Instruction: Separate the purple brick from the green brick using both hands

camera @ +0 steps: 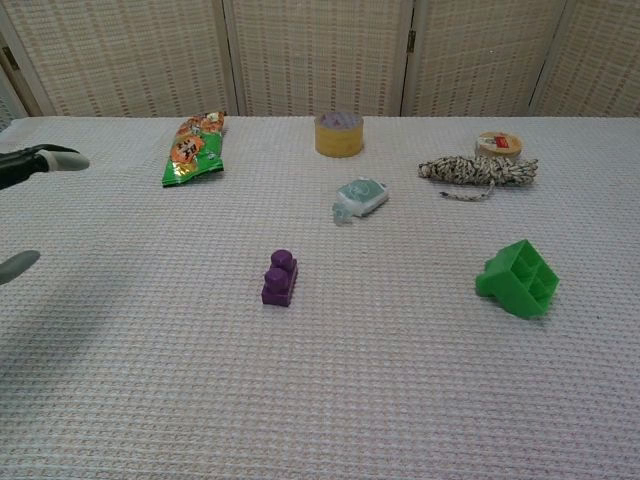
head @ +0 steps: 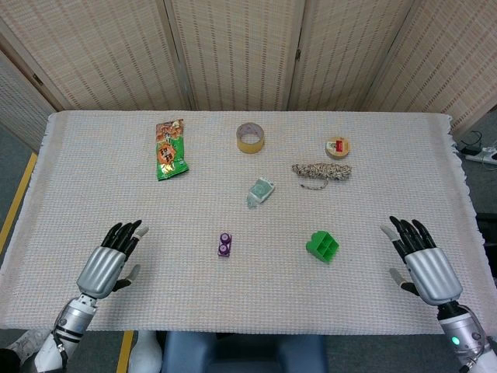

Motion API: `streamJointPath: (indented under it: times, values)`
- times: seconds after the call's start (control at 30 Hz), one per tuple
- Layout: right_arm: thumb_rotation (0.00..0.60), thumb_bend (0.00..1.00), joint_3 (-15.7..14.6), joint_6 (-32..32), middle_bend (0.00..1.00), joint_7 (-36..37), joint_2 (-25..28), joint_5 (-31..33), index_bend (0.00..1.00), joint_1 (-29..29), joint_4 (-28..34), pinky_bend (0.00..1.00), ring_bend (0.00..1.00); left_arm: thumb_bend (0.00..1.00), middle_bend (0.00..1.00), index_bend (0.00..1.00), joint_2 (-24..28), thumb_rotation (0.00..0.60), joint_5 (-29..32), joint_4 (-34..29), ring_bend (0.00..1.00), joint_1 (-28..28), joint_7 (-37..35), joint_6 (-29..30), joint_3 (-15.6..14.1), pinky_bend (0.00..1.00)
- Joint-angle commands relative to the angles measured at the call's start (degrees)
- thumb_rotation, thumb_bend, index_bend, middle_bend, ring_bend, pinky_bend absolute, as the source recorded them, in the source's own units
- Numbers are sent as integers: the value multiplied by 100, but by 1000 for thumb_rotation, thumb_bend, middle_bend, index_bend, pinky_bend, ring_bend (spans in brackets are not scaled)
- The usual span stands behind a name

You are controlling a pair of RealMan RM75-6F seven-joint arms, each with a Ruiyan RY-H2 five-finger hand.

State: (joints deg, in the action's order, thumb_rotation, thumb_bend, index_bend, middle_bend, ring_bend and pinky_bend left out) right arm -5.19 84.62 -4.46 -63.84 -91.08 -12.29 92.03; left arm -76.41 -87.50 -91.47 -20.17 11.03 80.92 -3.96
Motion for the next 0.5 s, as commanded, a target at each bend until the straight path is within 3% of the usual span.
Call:
streamJointPath:
  times: [0.03,0.1,0.23,0.5]
  values:
    - [600,375,-35,192,0,-18,-99,69,0,328,-105,0,0,490,0,0,181,600,-308,242,0,844,308,1024,-330,0]
    - [600,375,-49,222,0,-8,-8,23,0,380,4,0,0,489,0,0,205,600,-412,563,0,1066,-67,1368,-342,0]
    - [600,375,26,257,0,-53,75,85,0,464,121,0,0,488,0,0,332,600,-354,529,0,1240,93,1566,-201,0]
    - [600,375,-36,35,0,-102,62,-226,0,427,233,0,0,487,0,0,379,600,-384,548,0,1327,88,1220,-262,0]
